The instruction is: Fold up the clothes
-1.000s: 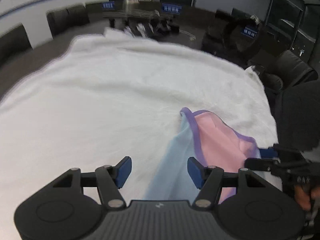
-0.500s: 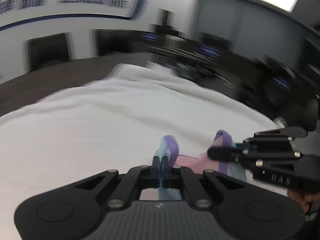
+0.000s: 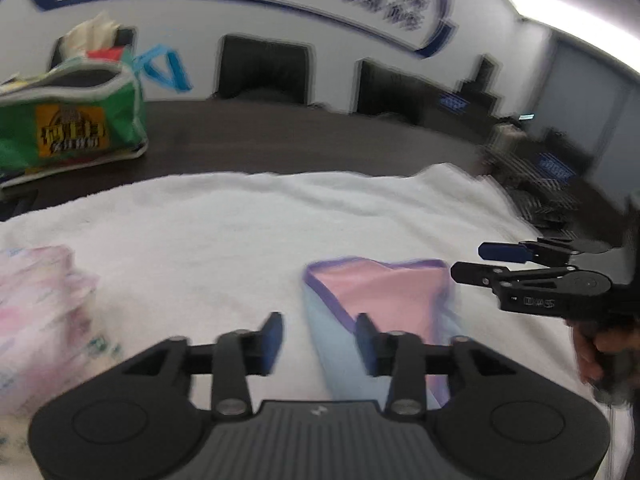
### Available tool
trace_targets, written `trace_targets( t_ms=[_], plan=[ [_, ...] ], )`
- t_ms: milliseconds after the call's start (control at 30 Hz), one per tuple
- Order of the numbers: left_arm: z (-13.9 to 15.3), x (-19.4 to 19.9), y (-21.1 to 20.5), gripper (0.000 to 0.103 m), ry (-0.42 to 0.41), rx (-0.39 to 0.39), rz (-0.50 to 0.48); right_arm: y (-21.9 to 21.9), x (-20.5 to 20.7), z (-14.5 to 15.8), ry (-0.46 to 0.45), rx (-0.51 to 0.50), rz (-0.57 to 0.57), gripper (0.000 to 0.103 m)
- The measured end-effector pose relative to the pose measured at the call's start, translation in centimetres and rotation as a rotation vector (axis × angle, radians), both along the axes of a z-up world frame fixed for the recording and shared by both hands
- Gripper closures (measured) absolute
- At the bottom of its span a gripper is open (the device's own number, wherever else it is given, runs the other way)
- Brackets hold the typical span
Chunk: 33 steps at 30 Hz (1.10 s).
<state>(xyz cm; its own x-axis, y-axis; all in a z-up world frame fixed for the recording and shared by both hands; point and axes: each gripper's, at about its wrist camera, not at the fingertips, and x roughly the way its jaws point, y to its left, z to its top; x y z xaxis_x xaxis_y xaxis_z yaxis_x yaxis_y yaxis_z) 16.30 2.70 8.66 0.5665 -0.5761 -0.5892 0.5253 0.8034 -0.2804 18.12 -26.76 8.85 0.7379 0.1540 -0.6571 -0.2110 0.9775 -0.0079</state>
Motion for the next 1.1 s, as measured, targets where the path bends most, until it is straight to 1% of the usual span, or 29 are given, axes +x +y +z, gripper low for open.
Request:
trace_targets(
  t_ms=[33,67,100,133,167,200,233,267,300,367,400,433,467,500,533,567,600,633,733,800,867,900,933,967,1000,1033,1067,1100],
  plan=[
    [-0.2,-2.3,1.1,0.055,-0.019,-0.029,-0.070,-0.8,-2.6,0.2,-0.018,0.053,0.029,0.040],
    [-0.5,-4.6,2.0,0.048,-0.038,-0.058,-0.137,-1.6,-5.2,0.4,-0.035,0.106,0.058,0.040],
    [-0.8,-7.0,3.0,0.045,-0.057,-0.087,-0.205,-2.4,-7.7,0.6,-0.053,0.159,0.087,0.040],
    [-1.6,-9.3,3.6,0.039,-0.071,-0.098,-0.242,-3.2,-10.4,0.7,-0.070,0.209,0.117,0.040],
    [-2.6,-11.6,3.8,0.035,-0.085,-0.101,-0.271,-3.3,-13.4,0.0,-0.076,0.243,0.160,0.040],
    [-3.4,-13.3,3.8,0.035,-0.102,-0.094,-0.286,-3.3,-16.4,-0.8,-0.082,0.273,0.203,0.040],
    [-4.4,-14.8,3.6,0.035,-0.114,-0.082,-0.287,-2.9,-19.0,-1.7,-0.088,0.278,0.241,0.037],
    [-5.1,-15.8,3.2,0.035,-0.124,-0.056,-0.287,-2.2,-20.6,-2.1,-0.101,0.275,0.247,0.033],
    [-5.7,-16.7,2.7,0.035,-0.133,-0.028,-0.288,-1.6,-22.1,-2.6,-0.113,0.269,0.253,0.027],
    [-6.6,-17.3,1.5,0.035,-0.160,0.003,-0.292,0.0,-22.3,-3.7,-0.103,0.224,0.265,0.027],
    [-7.0,-17.1,0.8,0.035,-0.153,0.022,-0.288,0.8,-22.4,-4.2,-0.099,0.202,0.271,0.028],
    [-7.4,-16.5,0.5,0.042,-0.115,0.023,-0.268,1.7,-22.5,-4.8,-0.094,0.179,0.278,0.038],
    [-7.8,-15.8,0.2,0.068,-0.071,0.021,-0.244,2.5,-22.6,-5.3,-0.089,0.156,0.284,0.049],
    [-8.2,-15.1,0.0,0.081,-0.027,0.019,-0.221,3.2,-22.7,-5.9,-0.082,0.137,0.287,0.079],
    [-8.2,-14.9,0.3,0.097,-0.004,-0.006,-0.208,3.1,-22.4,-6.3,-0.056,0.145,0.266,0.091],
    [-8.1,-14.9,0.6,0.098,0.016,-0.034,-0.198,2.7,-22.2,-6.1,-0.054,0.163,0.253,0.095],
    [-8.0,-14.9,0.9,0.101,0.035,-0.062,-0.187,2.6,-22.3,-5.8,-0.036,0.172,0.257,0.098],
    [-7.6,-15.7,1.1,0.101,0.020,-0.062,-0.197,2.4,-22.8,-5.3,-0.036,0.168,0.255,0.099],
    [-6.3,-20.3,1.1,0.101,-0.009,-0.063,-0.241,2.5,-26.6,-3.6,-0.076,0.148,0.276,0.099],
    [-5.9,-23.7,1.3,0.102,-0.018,-0.082,-0.261,2.2,-29.0,-3.2,-0.080,0.161,0.263,0.099],
    [-6.3,-26.5,1.2,0.101,0.005,-0.105,-0.263,2.0,-31.8,-3.2,-0.067,0.164,0.251,0.099],
    [-6.8,-27.7,1.1,0.100,0.013,-0.112,-0.260,1.8,-33.3,-3.3,-0.056,0.164,0.248,0.099],
    [-7.2,-28.8,1.0,0.096,0.021,-0.120,-0.257,1.7,-34.8,-3.4,-0.044,0.162,0.246,0.099],
    [-7.7,-29.6,1.3,0.085,0.016,-0.122,-0.245,1.7,-36.2,-3.6,-0.029,0.147,0.250,0.098],
    [-8.0,-29.9,1.7,0.076,0.013,-0.133,-0.229,1.6,-37.1,-3.9,-0.014,0.138,0.256,0.096],
    [-8.0,-30.0,2.2,0.057,0.014,-0.158,-0.211,1.4,-37.6,-3.8,-0.023,0.132,0.252,0.092],
    [-7.8,-29.7,2.7,0.044,0.014,-0.193,-0.190,1.2,-38.1,-3.7,-0.031,0.126,0.249,0.088],
    [-7.5,-29.3,3.2,0.040,0.015,-0.229,-0.168,1.0,-38.5,-3.6,-0.042,0.124,0.245,0.081]
  ],
)
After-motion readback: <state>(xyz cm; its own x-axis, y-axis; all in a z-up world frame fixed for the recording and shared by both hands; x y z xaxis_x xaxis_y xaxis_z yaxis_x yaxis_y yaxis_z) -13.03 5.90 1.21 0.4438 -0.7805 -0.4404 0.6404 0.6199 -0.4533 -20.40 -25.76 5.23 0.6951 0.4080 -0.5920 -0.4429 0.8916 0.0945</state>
